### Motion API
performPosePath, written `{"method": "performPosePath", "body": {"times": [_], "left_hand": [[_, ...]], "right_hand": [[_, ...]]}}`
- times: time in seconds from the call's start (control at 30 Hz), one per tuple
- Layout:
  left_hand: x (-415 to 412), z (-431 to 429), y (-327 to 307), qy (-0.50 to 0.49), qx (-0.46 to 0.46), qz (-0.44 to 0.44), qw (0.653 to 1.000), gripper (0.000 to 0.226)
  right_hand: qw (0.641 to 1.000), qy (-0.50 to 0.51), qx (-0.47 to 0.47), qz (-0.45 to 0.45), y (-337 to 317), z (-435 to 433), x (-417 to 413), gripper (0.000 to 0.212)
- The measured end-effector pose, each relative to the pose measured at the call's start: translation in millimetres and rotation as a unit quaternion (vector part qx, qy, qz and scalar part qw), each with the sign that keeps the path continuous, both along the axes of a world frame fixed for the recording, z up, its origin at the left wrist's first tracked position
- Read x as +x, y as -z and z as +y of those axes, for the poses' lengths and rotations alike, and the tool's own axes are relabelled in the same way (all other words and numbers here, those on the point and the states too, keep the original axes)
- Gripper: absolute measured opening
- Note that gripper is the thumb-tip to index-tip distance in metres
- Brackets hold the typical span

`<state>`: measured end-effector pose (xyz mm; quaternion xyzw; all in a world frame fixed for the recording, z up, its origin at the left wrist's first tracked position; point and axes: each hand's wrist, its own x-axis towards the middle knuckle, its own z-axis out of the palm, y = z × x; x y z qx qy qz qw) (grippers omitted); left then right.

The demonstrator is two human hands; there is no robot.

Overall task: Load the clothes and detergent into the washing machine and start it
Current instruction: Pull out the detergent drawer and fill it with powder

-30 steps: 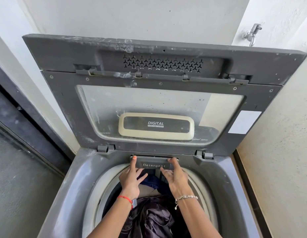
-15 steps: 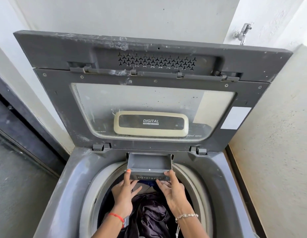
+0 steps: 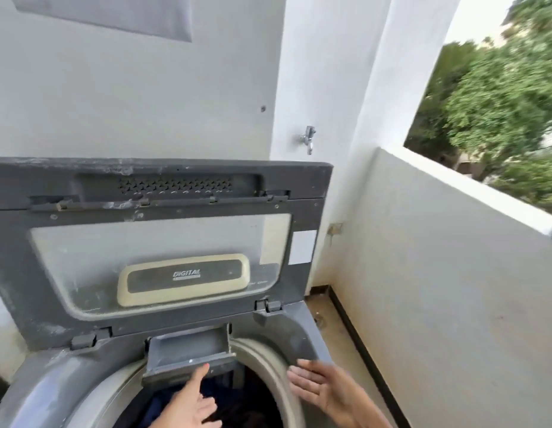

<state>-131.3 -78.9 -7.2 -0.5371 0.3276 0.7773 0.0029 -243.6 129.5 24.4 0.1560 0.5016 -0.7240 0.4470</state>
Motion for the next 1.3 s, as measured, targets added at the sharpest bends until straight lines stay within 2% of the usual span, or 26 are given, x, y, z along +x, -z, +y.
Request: {"method": "performPosePath", "body": {"times": [0.07,0.13,0.17,0.2,0.23,0.33,0.4,0.47,0.57,0.63,0.7,0.83,0.9,0.97,1.03,1.13,1.23,1.3], "left_hand": [[-29.6,26.2,-23.5,0.081,0.016,0.050,0.995,0.051],[-65.2,61.9,-57.6,0.159,0.025,0.111,0.981,0.031],[-83.5,82.3,-76.0,0.199,0.021,0.135,0.970,0.027],[-102.9,104.1,-95.5,0.236,0.013,0.159,0.959,0.023],[-122.0,127.6,-114.2,0.265,0.003,0.184,0.947,0.020],[-181.0,203.0,-161.5,0.329,-0.004,0.255,0.909,0.017],[-219.6,256.0,-186.2,0.361,-0.008,0.289,0.886,0.017],[-256.3,309.6,-206.8,0.390,-0.012,0.317,0.864,0.015],[-309.1,386.7,-233.9,0.403,-0.024,0.363,0.840,0.013],[-342.6,435.1,-249.1,0.398,-0.065,0.394,0.826,0.010],[-375.5,477.9,-261.1,0.385,-0.123,0.431,0.806,0.019],[-437.6,537.8,-279.0,0.371,-0.295,0.479,0.739,0.041],[-462.0,558.6,-284.4,0.377,-0.386,0.473,0.697,0.056],[-485.1,573.8,-286.6,0.382,-0.463,0.440,0.668,0.061],[-507.7,584.5,-285.0,0.406,-0.495,0.386,0.664,0.051],[-535.5,592.0,-274.1,0.415,-0.541,0.326,0.654,0.016],[-552.7,596.6,-264.0,0.380,-0.556,0.322,0.666,0.019],[-553.7,597.2,-262.7,0.359,-0.555,0.333,0.672,0.012]], "right_hand": [[0.999,0.044,-0.018,0.026,-20.9,45.1,-16.1,0.042],[0.992,0.098,-0.031,0.074,-47.2,92.3,-30.6,0.089],[0.987,0.120,-0.041,0.094,-61.3,116.1,-36.2,0.103],[0.982,0.143,-0.042,0.114,-75.3,140.2,-41.1,0.108],[0.976,0.169,-0.033,0.135,-88.6,165.0,-46.5,0.104],[0.946,0.258,-0.012,0.193,-125.3,237.5,-63.3,0.056],[0.925,0.297,-0.003,0.238,-148.6,284.0,-77.6,0.031],[0.898,0.328,0.035,0.292,-170.0,328.9,-97.1,0.016],[0.845,0.371,0.102,0.371,-203.9,389.1,-137.3,0.017],[0.815,0.397,0.112,0.407,-223.9,421.4,-167.2,0.016],[0.794,0.417,0.110,0.429,-239.5,445.0,-197.2,0.015],[0.782,0.431,0.093,0.442,-251.7,467.7,-243.1,0.016],[0.785,0.433,0.073,0.437,-248.5,472.2,-256.1,0.015],[0.790,0.434,0.051,0.431,-242.7,475.0,-263.1,0.014],[0.795,0.432,0.031,0.424,-237.7,479.0,-265.6,0.012],[0.800,0.424,0.013,0.424,-232.6,488.6,-268.2,0.011],[0.800,0.424,0.017,0.424,-229.3,498.9,-273.3,0.016],[0.800,0.432,0.017,0.416,-227.6,503.4,-277.3,0.016]]}}
